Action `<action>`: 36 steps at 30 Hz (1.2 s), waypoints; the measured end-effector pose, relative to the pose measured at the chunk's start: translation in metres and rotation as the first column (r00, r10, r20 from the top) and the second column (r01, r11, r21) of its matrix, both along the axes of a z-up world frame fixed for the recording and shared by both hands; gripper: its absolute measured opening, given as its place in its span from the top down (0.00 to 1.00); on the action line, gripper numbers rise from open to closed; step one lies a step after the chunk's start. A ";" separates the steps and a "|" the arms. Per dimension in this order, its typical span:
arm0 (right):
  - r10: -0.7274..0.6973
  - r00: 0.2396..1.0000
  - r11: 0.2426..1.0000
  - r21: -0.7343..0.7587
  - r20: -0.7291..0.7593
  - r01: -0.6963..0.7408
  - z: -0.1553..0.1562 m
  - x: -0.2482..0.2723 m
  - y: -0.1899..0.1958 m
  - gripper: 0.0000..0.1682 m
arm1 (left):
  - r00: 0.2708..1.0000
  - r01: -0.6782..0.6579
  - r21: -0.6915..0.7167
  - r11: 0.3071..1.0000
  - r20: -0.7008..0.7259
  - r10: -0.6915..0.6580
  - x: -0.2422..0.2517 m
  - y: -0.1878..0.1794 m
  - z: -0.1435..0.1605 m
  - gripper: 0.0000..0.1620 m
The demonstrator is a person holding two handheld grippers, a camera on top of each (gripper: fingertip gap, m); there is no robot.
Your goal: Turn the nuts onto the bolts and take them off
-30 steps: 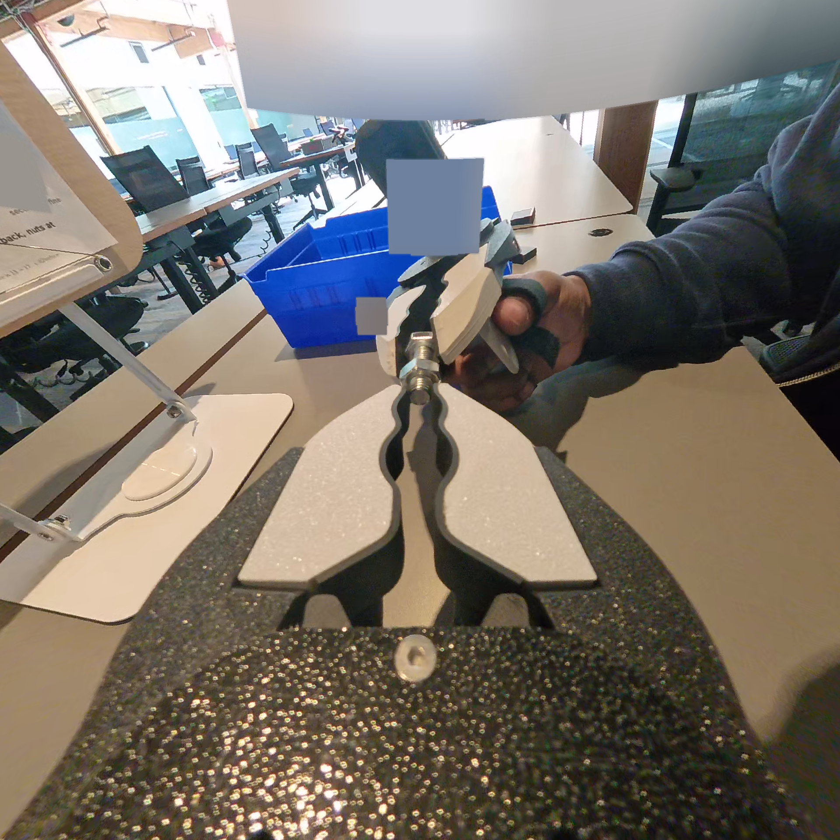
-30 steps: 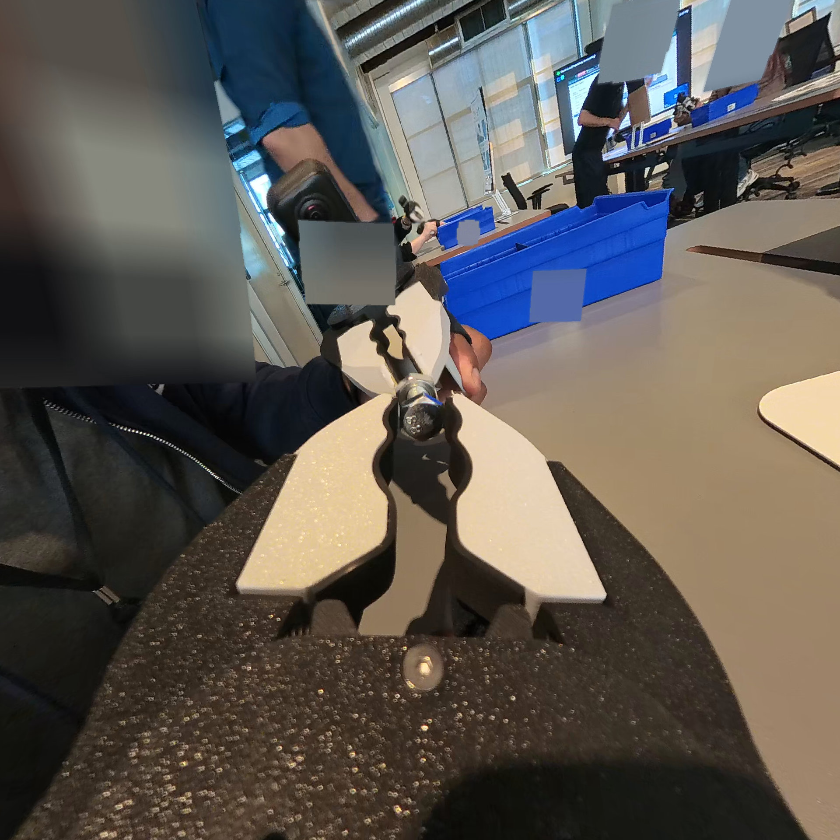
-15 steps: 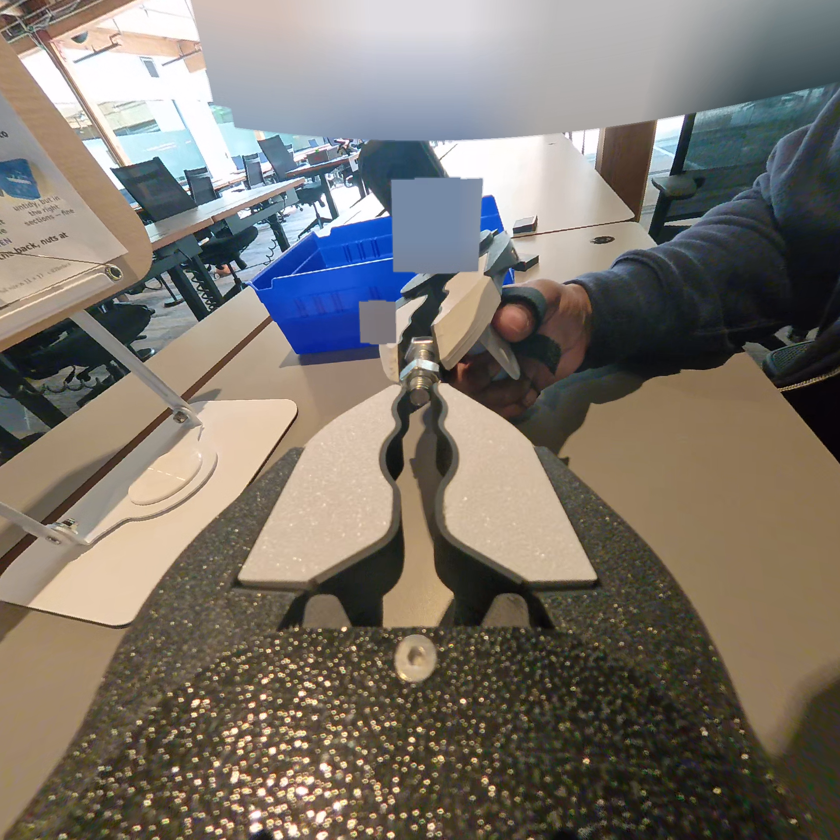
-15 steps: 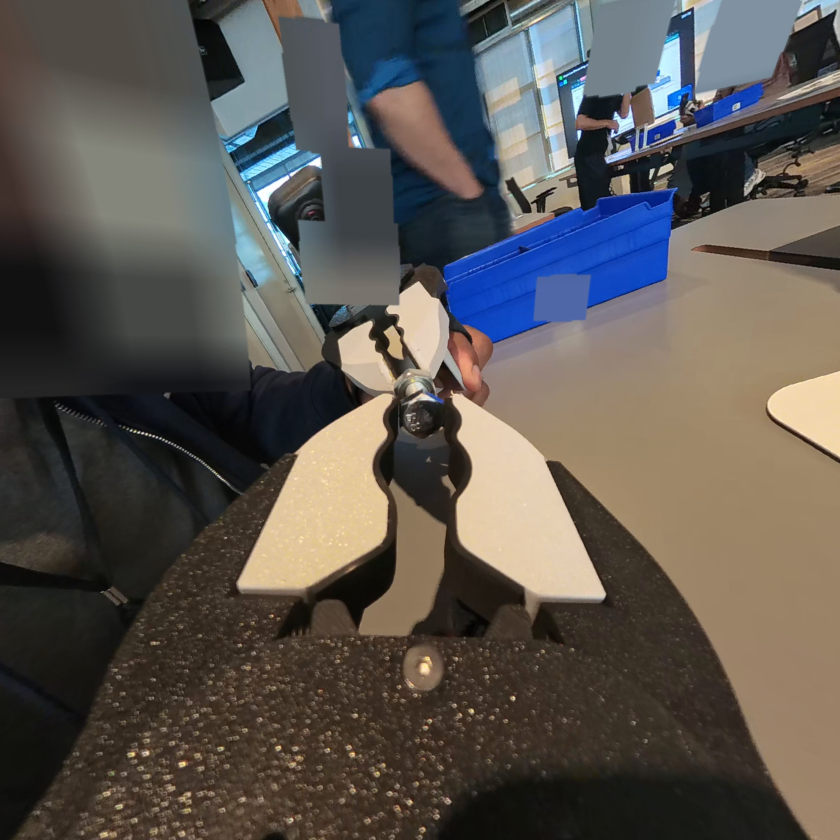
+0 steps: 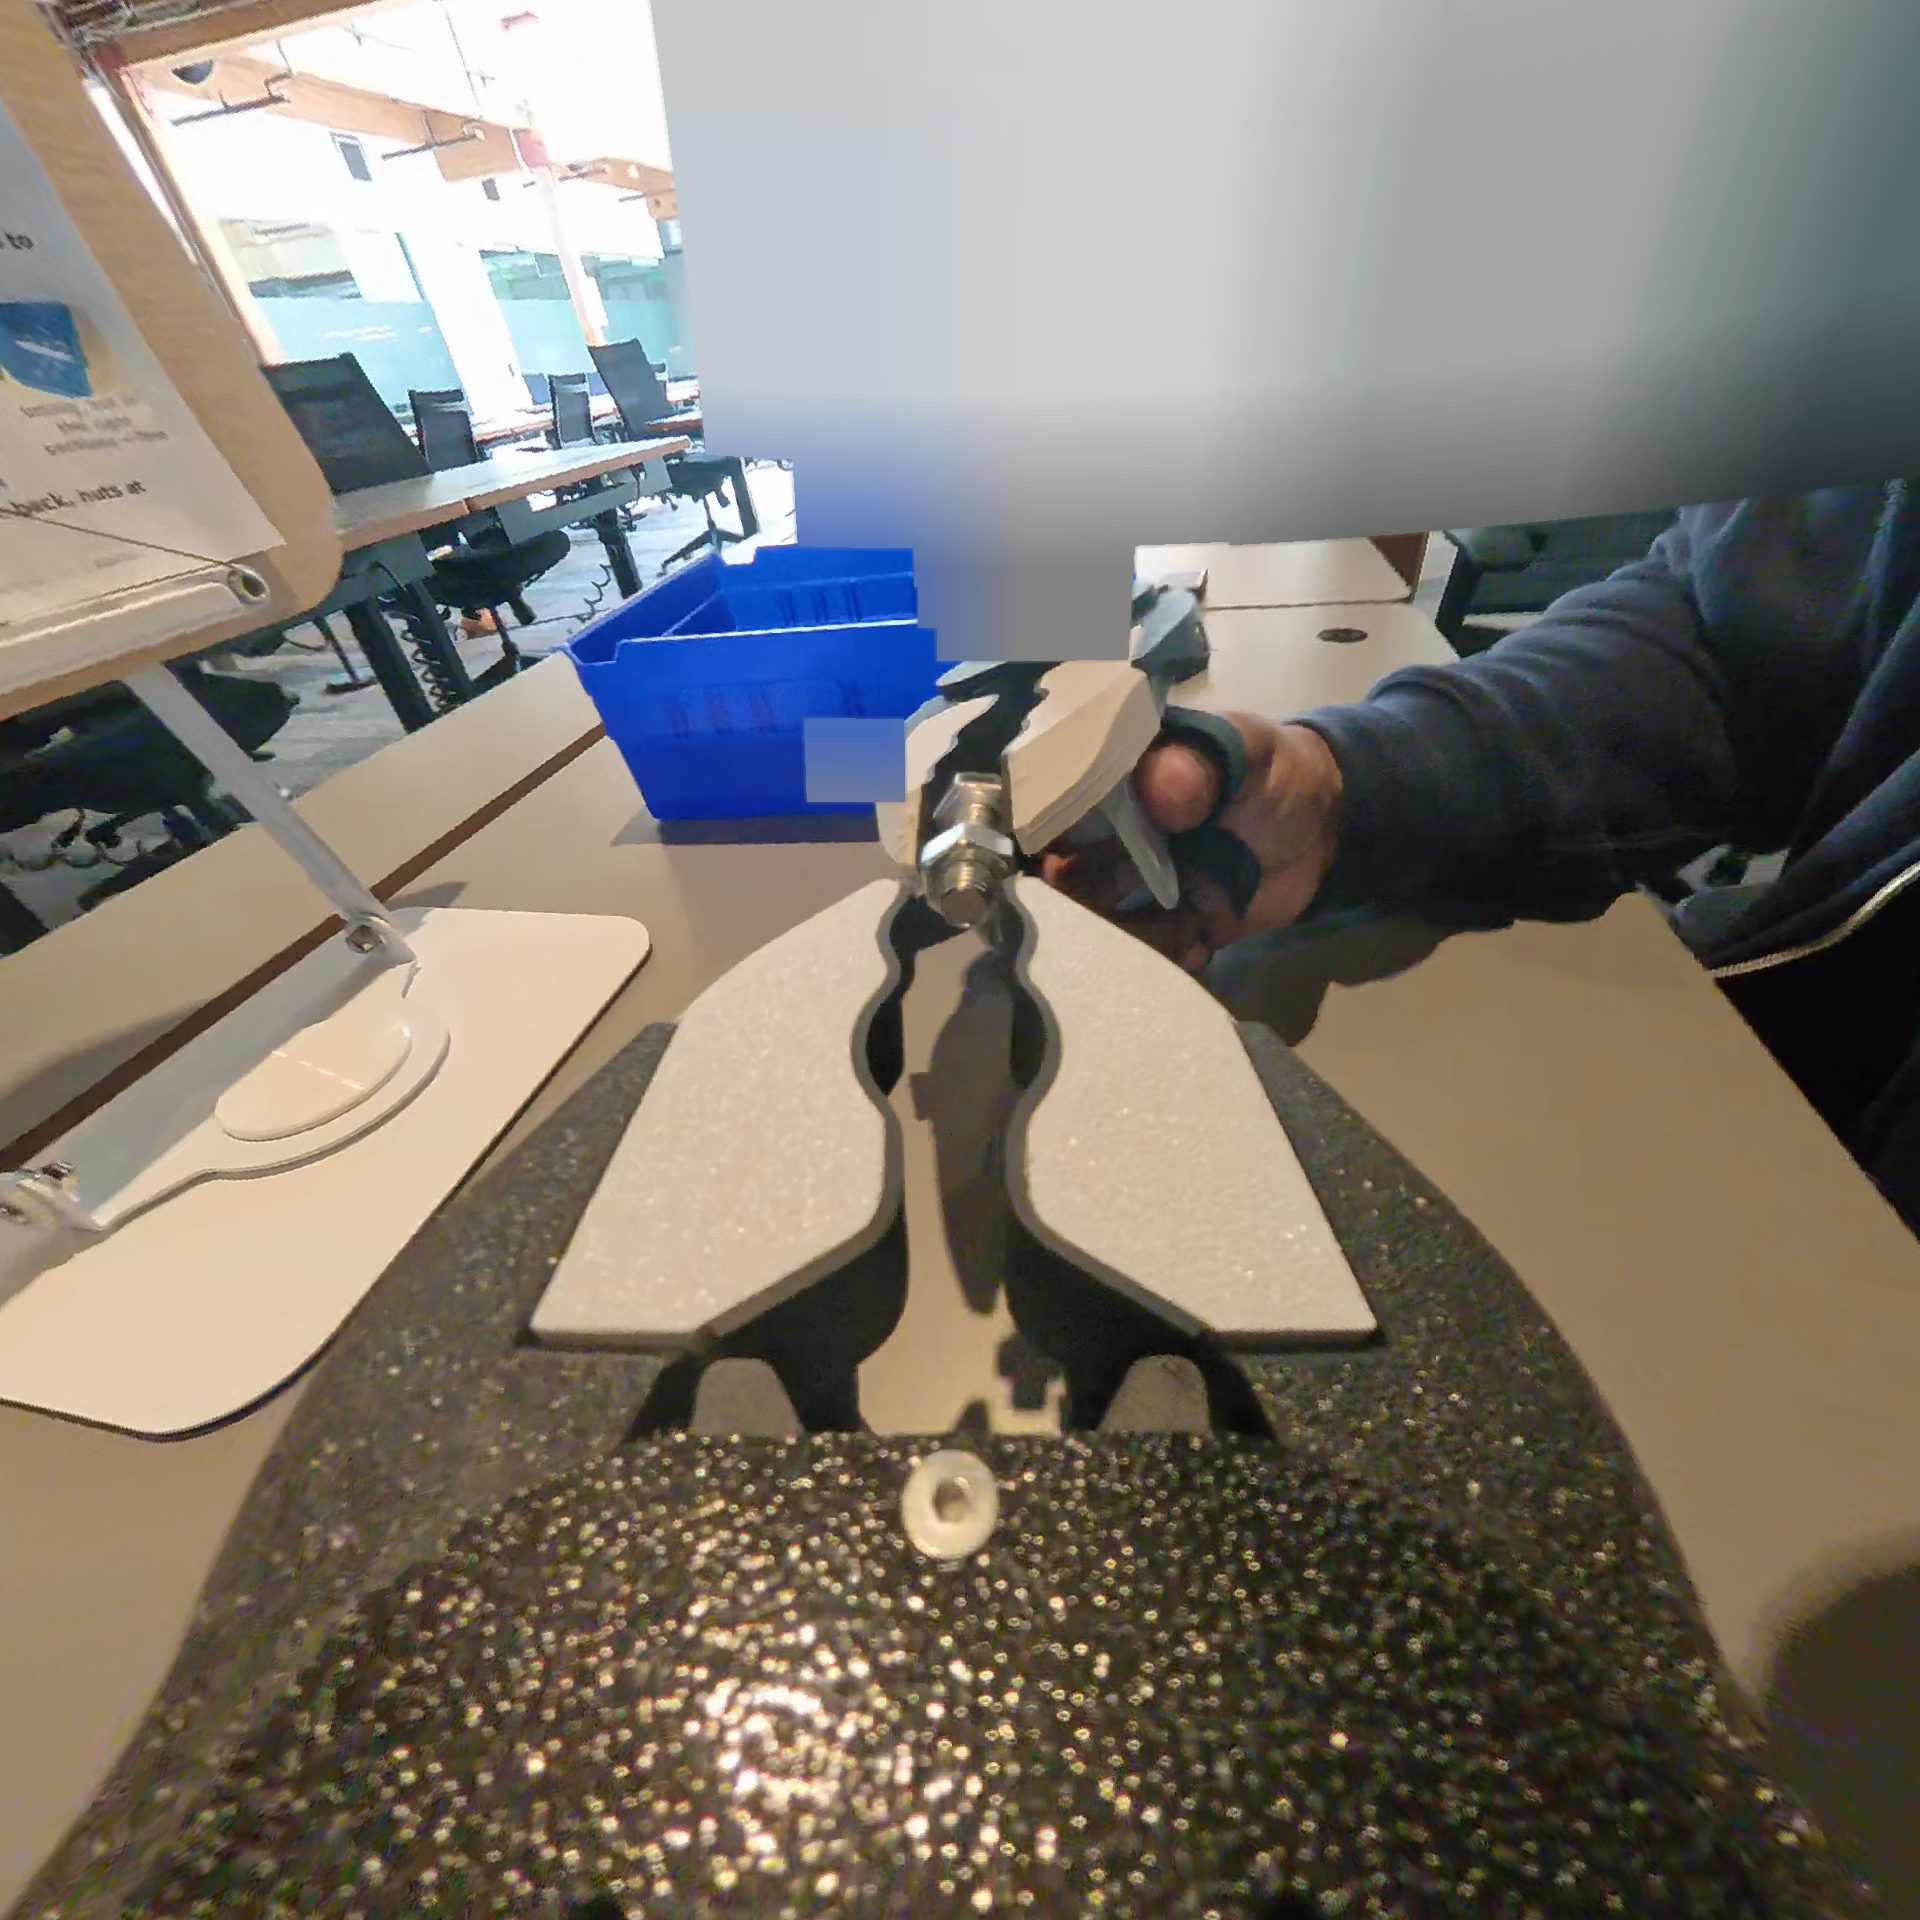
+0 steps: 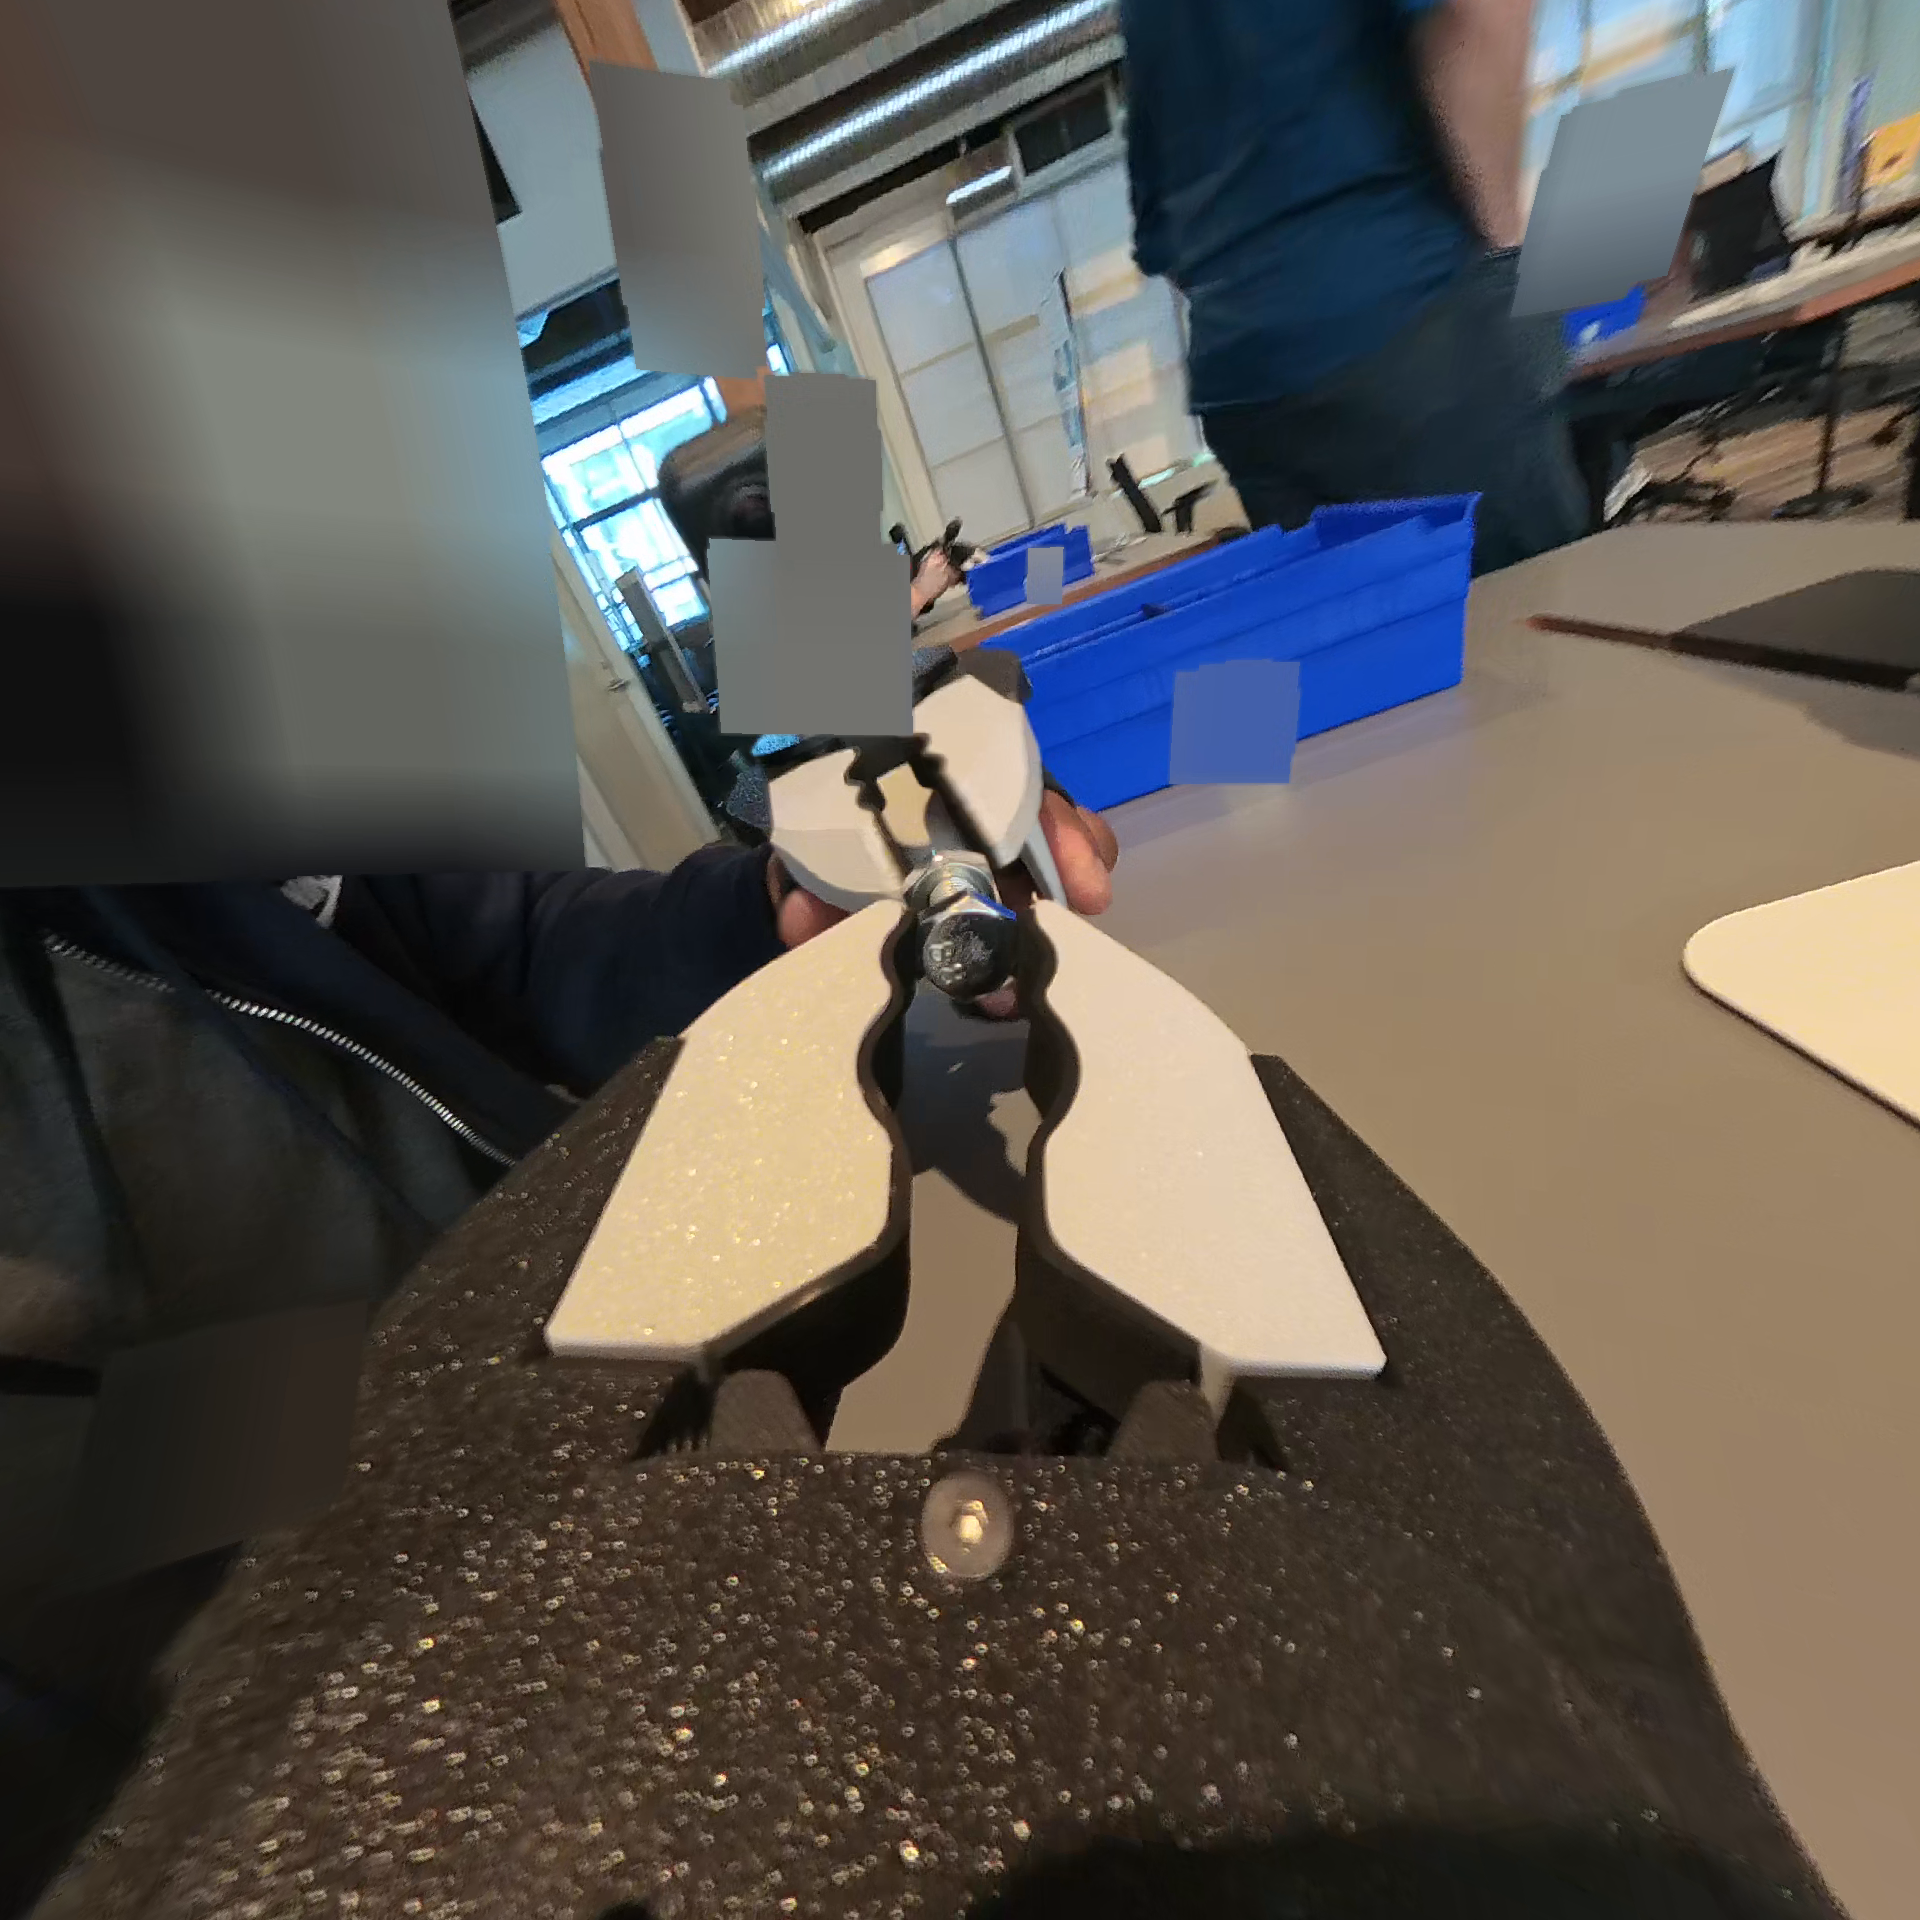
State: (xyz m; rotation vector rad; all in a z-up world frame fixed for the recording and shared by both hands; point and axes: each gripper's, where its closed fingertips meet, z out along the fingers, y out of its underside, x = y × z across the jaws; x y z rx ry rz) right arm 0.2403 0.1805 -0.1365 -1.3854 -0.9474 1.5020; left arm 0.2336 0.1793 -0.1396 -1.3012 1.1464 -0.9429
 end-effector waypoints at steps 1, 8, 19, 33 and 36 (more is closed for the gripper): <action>-0.009 1.000 1.000 0.004 -0.005 0.009 0.001 0.001 0.001 0.90 | 1.000 0.008 -0.026 1.000 0.014 -0.008 0.000 0.000 0.001 0.89; -0.042 0.999 0.999 0.003 -0.035 0.042 0.005 0.004 0.005 0.90 | 0.995 0.015 -0.090 0.996 0.097 -0.006 0.004 0.000 0.005 0.83; -0.018 1.000 1.000 -0.013 -0.025 0.018 0.000 -0.001 0.001 0.90 | 0.997 -0.018 -0.059 0.998 0.069 0.022 0.008 0.001 0.001 0.90; -0.002 0.996 0.996 -0.092 -0.087 -0.006 0.003 0.001 0.003 0.90 | 0.975 -0.166 0.524 0.835 -0.037 0.217 0.007 0.003 0.002 0.87; -0.015 0.997 0.998 -0.069 -0.079 0.010 0.004 0.001 0.003 0.90 | 0.990 -0.142 0.333 0.932 0.029 0.141 0.005 0.003 0.007 0.81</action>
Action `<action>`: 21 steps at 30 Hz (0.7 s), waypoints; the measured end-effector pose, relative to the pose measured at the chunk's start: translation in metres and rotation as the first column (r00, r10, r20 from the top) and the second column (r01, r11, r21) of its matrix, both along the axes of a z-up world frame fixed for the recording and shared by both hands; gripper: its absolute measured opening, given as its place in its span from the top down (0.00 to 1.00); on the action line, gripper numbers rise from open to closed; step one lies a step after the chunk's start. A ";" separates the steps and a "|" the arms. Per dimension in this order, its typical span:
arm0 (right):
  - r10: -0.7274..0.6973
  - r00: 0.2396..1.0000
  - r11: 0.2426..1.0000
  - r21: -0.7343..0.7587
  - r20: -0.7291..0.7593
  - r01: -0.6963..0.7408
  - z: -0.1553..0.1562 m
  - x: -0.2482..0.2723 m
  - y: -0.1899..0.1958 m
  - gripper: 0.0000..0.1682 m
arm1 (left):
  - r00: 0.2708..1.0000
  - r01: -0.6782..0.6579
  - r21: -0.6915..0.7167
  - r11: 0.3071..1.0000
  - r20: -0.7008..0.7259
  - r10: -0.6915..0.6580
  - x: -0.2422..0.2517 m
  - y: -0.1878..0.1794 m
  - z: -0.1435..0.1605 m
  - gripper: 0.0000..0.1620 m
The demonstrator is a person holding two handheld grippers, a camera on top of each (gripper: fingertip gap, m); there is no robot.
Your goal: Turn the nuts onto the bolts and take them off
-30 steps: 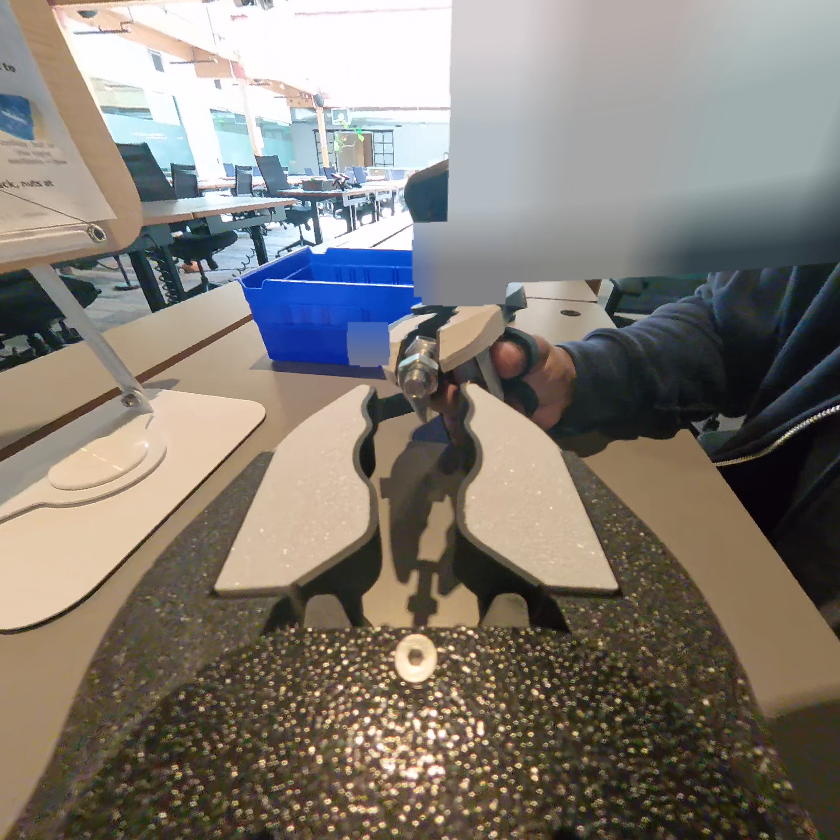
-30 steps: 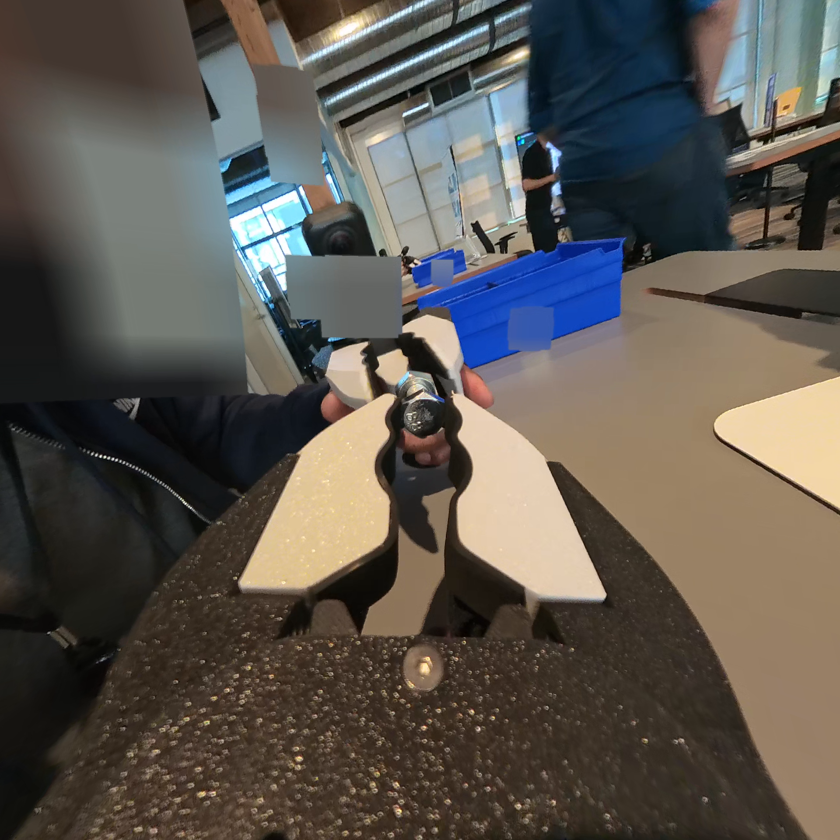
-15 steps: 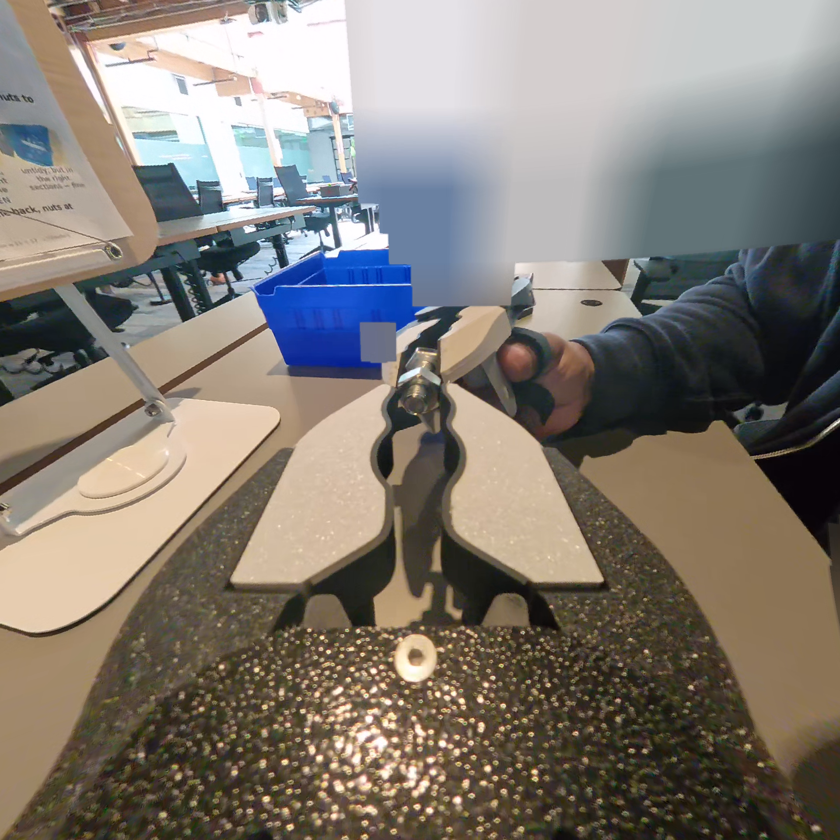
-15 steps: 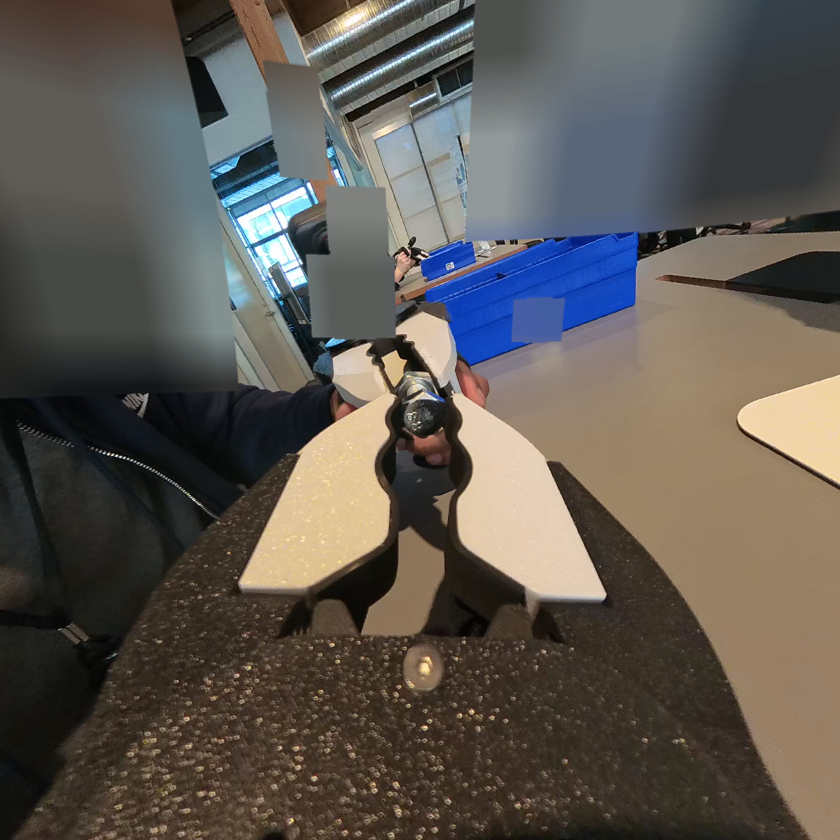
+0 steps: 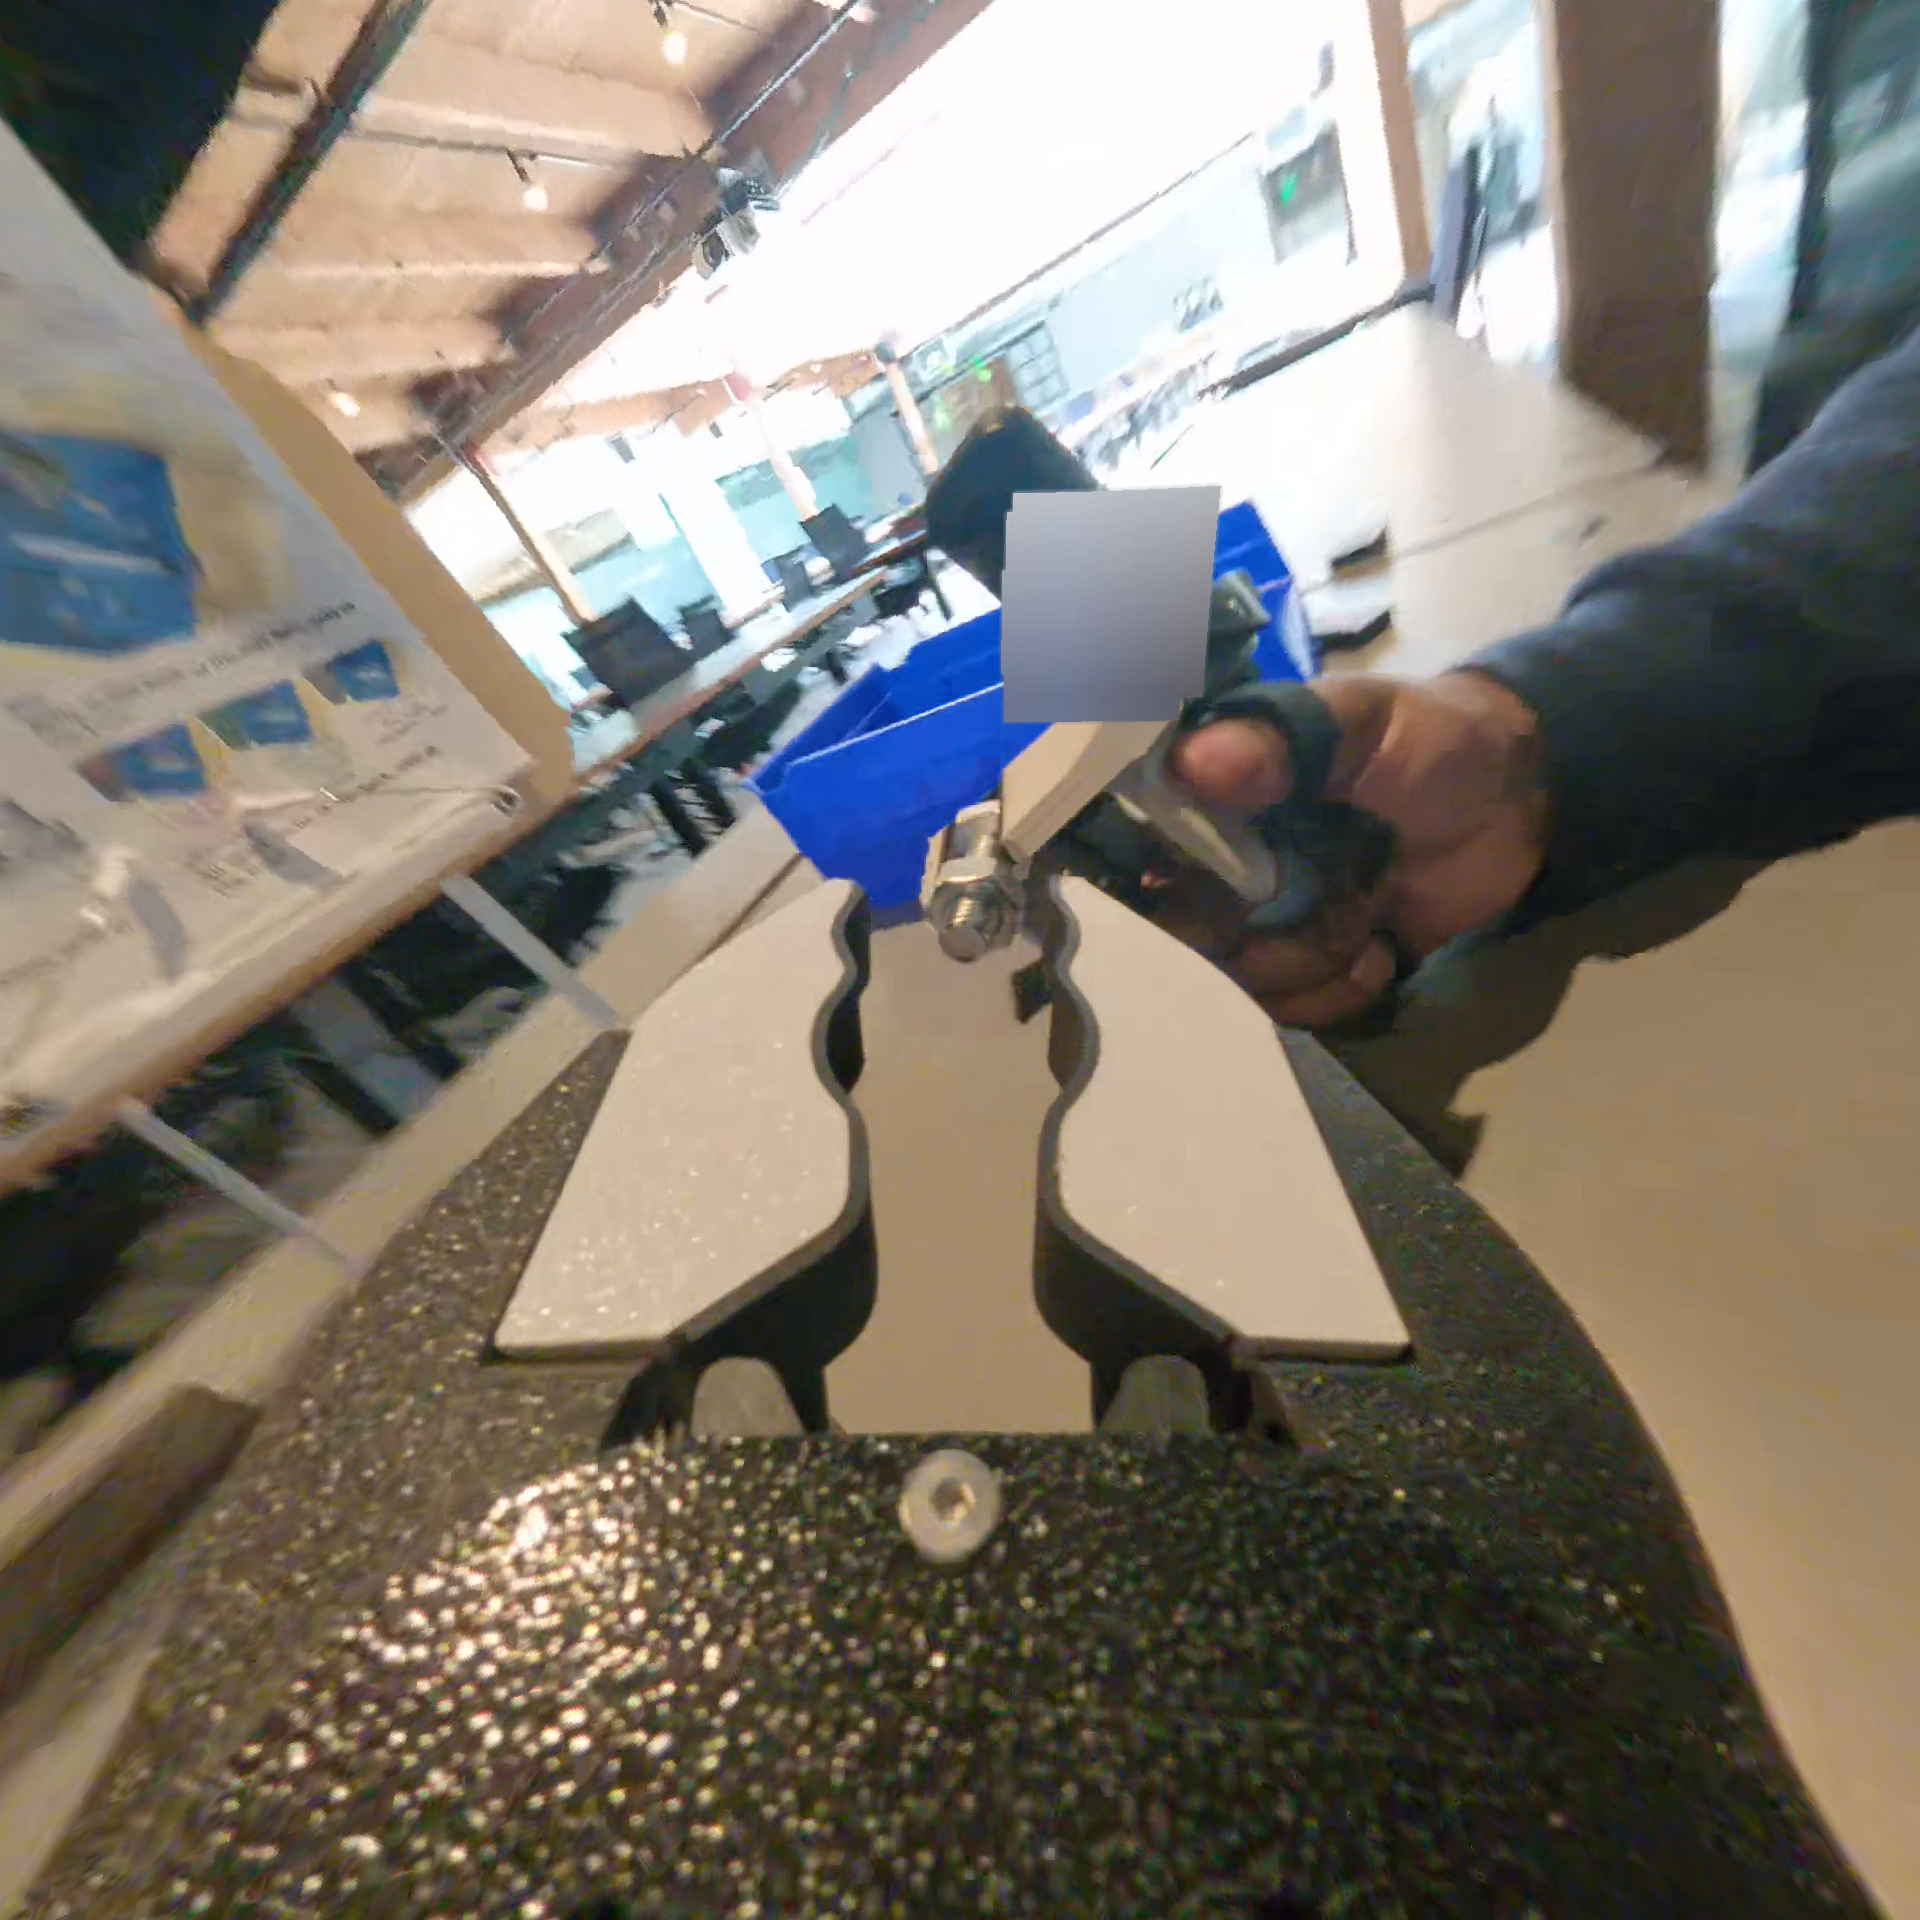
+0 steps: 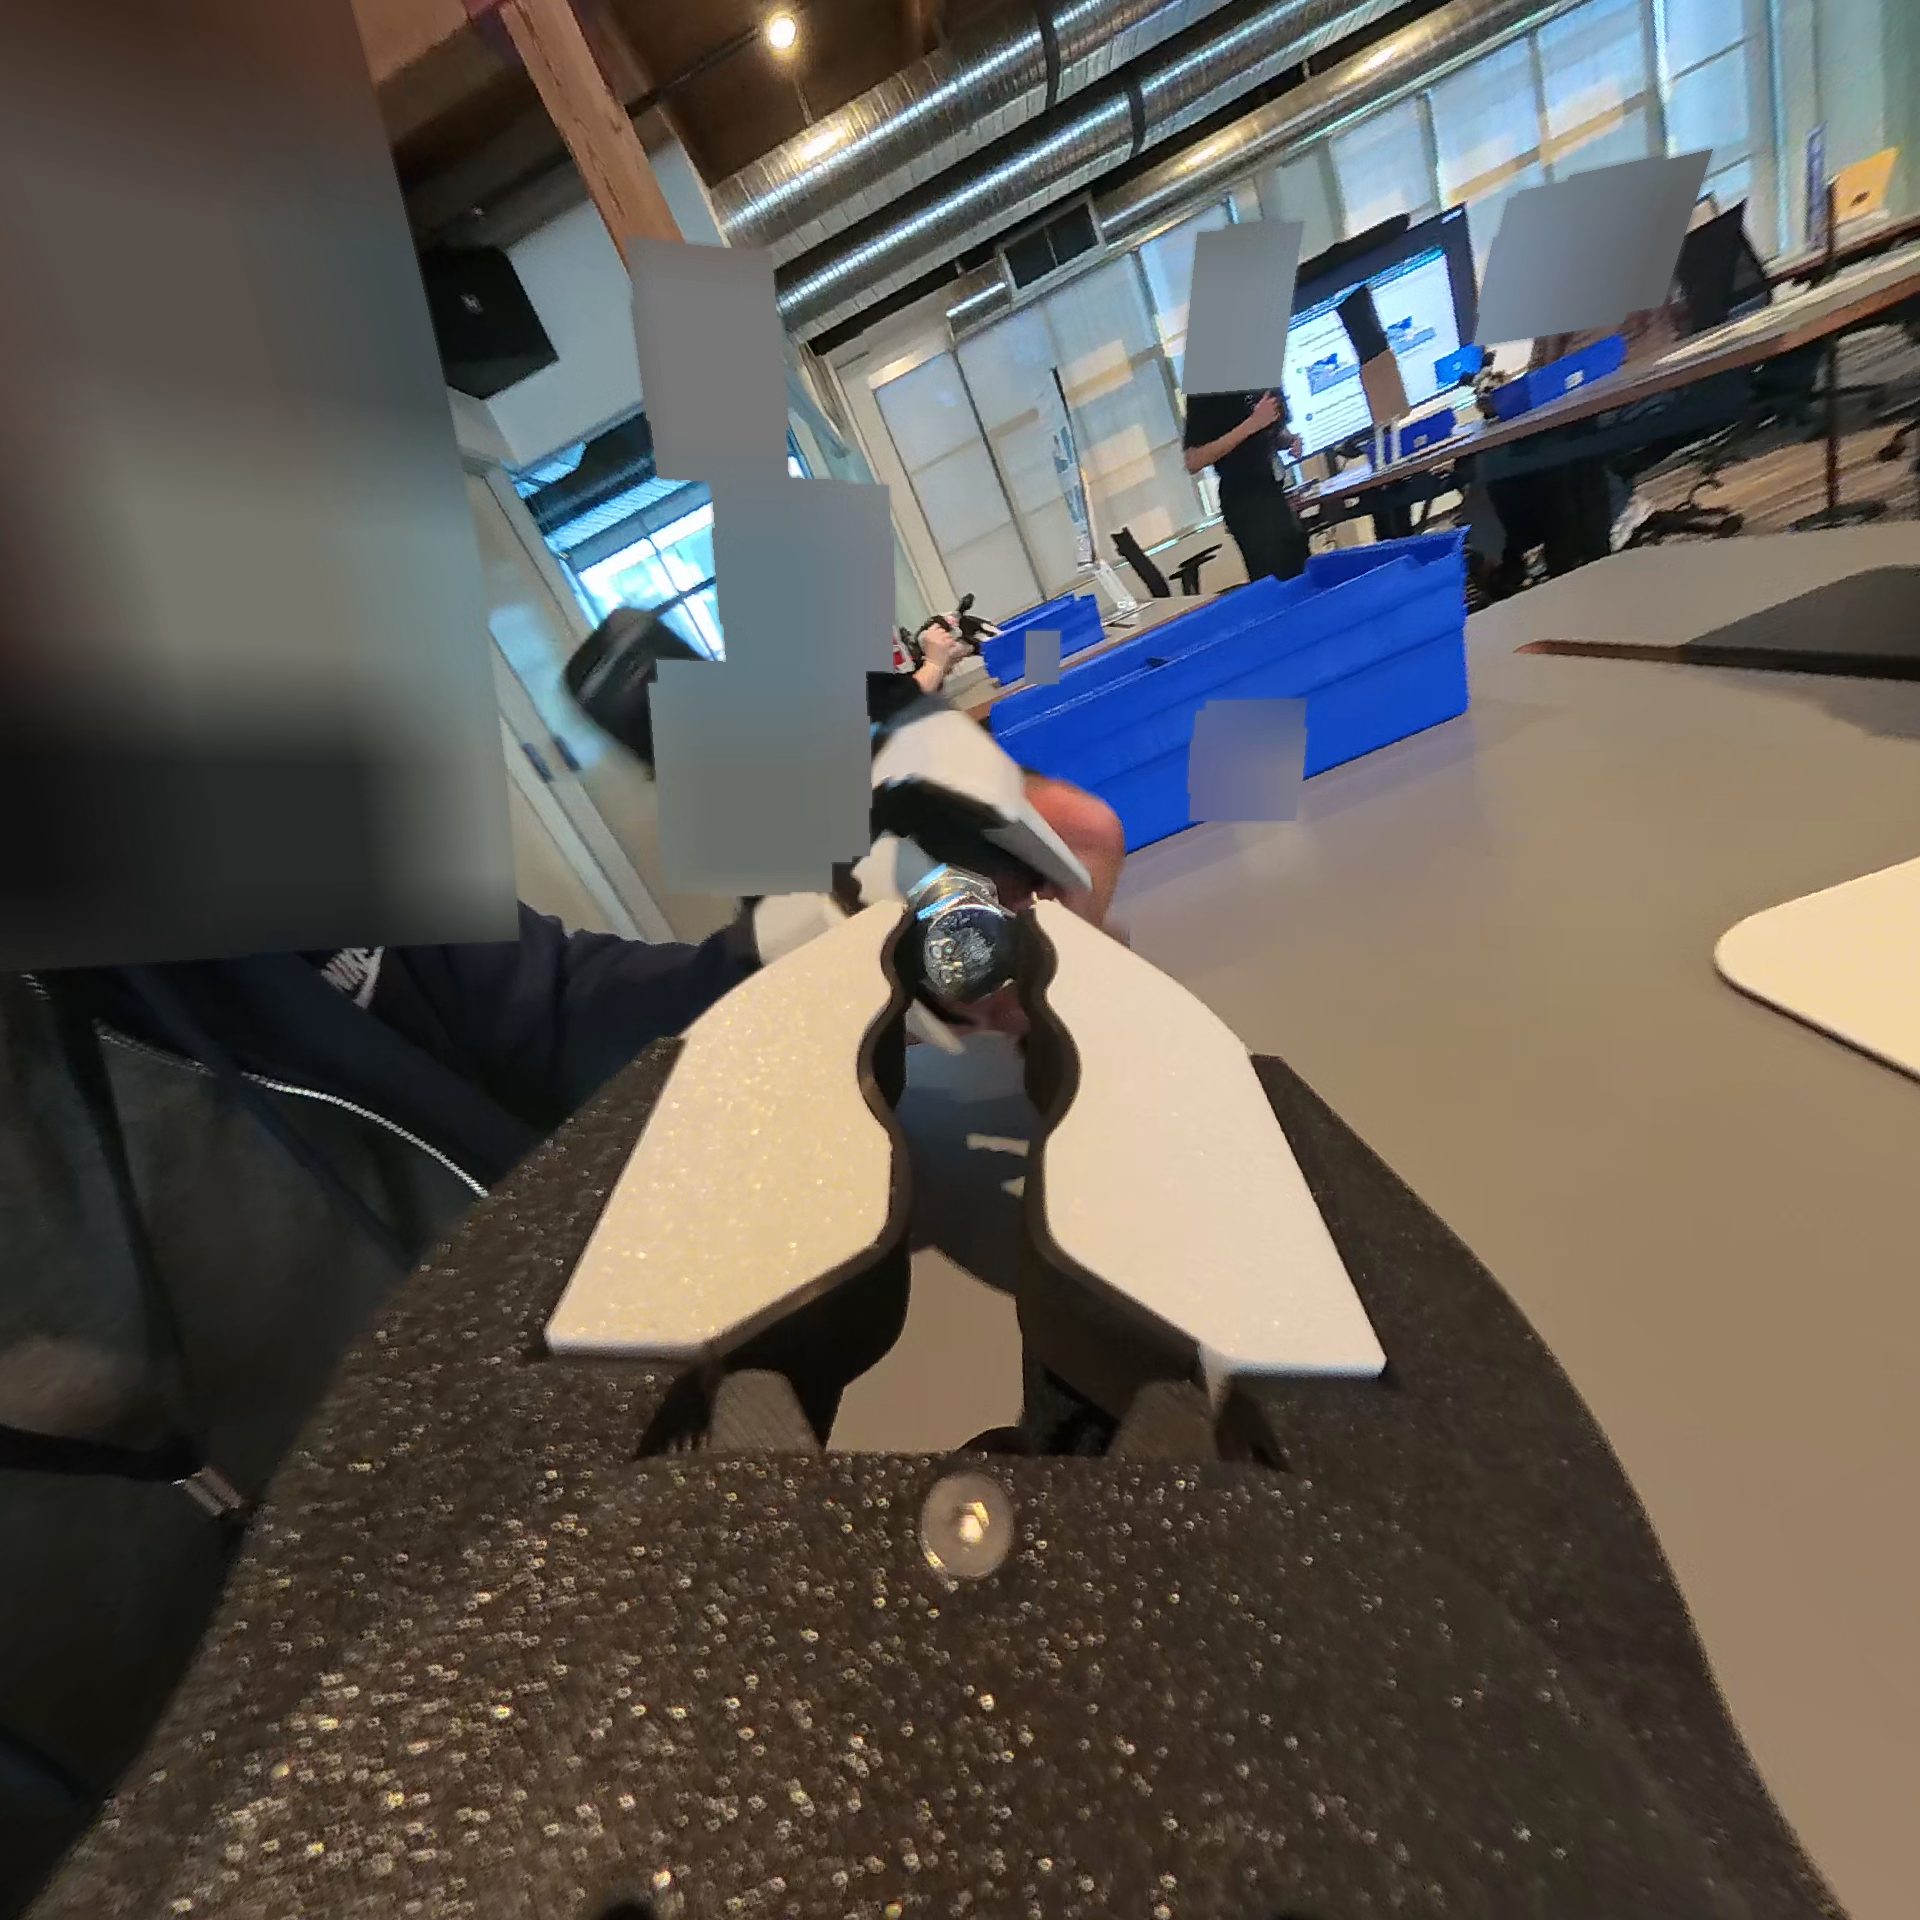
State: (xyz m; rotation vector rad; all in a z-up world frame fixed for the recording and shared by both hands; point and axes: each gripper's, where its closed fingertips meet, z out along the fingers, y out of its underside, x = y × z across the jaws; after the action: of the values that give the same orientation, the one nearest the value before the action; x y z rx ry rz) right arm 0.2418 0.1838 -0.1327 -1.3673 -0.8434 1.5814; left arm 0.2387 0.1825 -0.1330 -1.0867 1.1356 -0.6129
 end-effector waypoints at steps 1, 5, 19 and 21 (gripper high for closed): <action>-0.006 1.000 1.000 0.008 0.003 0.006 0.000 0.000 0.000 0.90 | 0.999 0.031 -0.083 0.996 0.027 -0.029 -0.001 0.000 0.000 0.80; -0.016 1.000 1.000 0.025 0.017 0.016 0.000 0.001 0.001 0.90 | 0.988 0.132 -0.288 0.948 0.110 -0.105 -0.002 0.000 -0.002 0.83; -0.010 1.000 0.999 0.033 0.021 0.010 0.000 0.000 -0.001 0.90 | 0.992 0.126 -0.300 0.946 0.056 -0.114 -0.002 -0.002 -0.008 0.94; 0.003 1.000 1.000 0.026 0.015 -0.004 0.000 0.000 -0.002 0.90 | 0.991 0.134 -0.300 0.944 0.058 -0.122 -0.002 -0.003 -0.008 0.94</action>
State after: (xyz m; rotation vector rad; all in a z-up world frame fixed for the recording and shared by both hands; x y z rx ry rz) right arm 0.2417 0.1822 -0.1328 -1.3613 -0.8731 1.5592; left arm 0.2369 0.1798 -0.1407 -1.2623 1.1074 -0.9309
